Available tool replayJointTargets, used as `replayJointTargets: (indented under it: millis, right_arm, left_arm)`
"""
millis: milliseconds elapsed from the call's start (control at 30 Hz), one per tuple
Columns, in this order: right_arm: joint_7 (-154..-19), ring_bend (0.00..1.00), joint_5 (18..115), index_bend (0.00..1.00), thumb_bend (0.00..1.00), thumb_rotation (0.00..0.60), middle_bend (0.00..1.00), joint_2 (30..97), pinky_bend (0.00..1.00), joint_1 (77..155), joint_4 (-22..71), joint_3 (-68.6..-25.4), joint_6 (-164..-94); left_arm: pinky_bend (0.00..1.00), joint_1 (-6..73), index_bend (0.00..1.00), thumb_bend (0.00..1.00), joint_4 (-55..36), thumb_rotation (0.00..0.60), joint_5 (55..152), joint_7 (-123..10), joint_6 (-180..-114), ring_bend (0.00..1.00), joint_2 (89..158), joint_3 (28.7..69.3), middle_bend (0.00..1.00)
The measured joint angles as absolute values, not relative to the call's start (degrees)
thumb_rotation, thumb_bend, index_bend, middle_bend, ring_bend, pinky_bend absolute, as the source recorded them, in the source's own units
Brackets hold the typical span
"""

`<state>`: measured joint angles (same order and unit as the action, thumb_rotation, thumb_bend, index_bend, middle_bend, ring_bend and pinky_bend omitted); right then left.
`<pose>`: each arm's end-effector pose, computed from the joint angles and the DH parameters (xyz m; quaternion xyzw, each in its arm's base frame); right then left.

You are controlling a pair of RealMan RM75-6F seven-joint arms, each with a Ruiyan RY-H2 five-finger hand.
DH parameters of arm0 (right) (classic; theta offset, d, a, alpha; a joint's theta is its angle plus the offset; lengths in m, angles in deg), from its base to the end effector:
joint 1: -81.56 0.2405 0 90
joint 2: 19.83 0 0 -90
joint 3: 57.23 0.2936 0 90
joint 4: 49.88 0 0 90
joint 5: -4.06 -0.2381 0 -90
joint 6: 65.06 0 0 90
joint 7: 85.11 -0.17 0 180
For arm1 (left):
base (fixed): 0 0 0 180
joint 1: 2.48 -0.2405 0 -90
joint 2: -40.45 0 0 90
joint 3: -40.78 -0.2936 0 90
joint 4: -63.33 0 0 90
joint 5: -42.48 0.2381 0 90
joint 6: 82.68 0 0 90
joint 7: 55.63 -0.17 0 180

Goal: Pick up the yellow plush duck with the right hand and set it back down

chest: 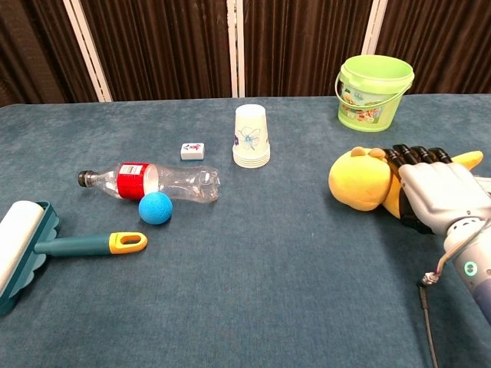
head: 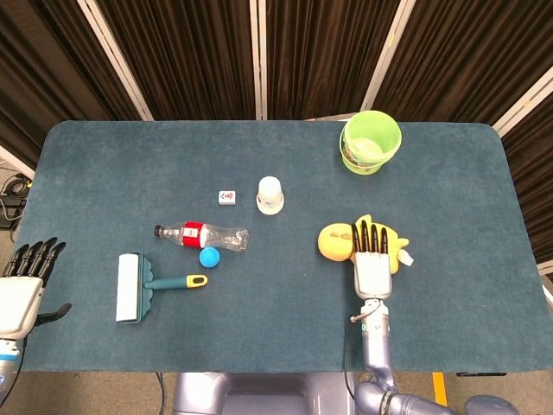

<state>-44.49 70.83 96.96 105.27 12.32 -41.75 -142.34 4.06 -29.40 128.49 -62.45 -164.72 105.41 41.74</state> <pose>-0.2423 -0.3290 -0.1230 0.6100 -0.3572 0.2909 0.6448 -0.3529 0.2139 0.1297 -0.6363 -0.3723 -0.3437 0.5817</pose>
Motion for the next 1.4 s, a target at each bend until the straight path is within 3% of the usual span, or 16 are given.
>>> replayJointTargets:
  millis: [533,967,1400]
  right_arm:
    - [-44.61,0.00,69.91,0.00,1.00,0.600,0.00,93.52,0.00,104.60,16.47,-39.61,-144.68]
    - [-49.12,0.00,69.79,0.00,1.00,0.600,0.00,92.48,0.00,104.30,24.87,-43.21,-140.07]
    - [-51.70,0.00,76.73,0.00,1.00,0.600,0.00,91.03,0.00,104.55,29.91,-46.19,-142.71]
  left_arm:
    - [0.00,4.11,0.00,0.13,-29.66,0.600,128.23,-61.92,-164.57,0.00,105.10,41.74,0.00]
    - [0.00,4.30,0.00,0.13,-29.88,0.600,127.74,-62.34,-163.87,0.00,104.94,41.62,0.00]
    - [0.00,4.30,0.00,0.13,-30.15,0.600,127.81,-62.81,-163.71,0.00,104.90,41.37,0.00]
